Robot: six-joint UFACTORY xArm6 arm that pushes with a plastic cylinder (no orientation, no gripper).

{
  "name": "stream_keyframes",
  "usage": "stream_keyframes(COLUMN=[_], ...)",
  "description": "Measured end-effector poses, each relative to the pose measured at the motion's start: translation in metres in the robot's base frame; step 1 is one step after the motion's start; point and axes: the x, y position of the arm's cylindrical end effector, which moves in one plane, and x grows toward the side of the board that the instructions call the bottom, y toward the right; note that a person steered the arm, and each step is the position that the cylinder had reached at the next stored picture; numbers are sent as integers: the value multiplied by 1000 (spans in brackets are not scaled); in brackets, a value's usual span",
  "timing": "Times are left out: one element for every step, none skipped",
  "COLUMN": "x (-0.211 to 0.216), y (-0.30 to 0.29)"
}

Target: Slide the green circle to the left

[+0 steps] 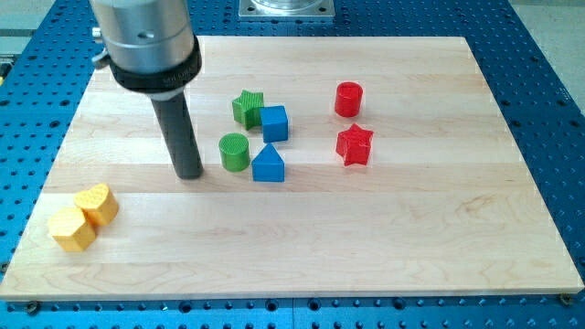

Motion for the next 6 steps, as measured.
stream_keyframes(x=[21,44,19,-22,-40,-70], y=[16,53,99,79,61,62])
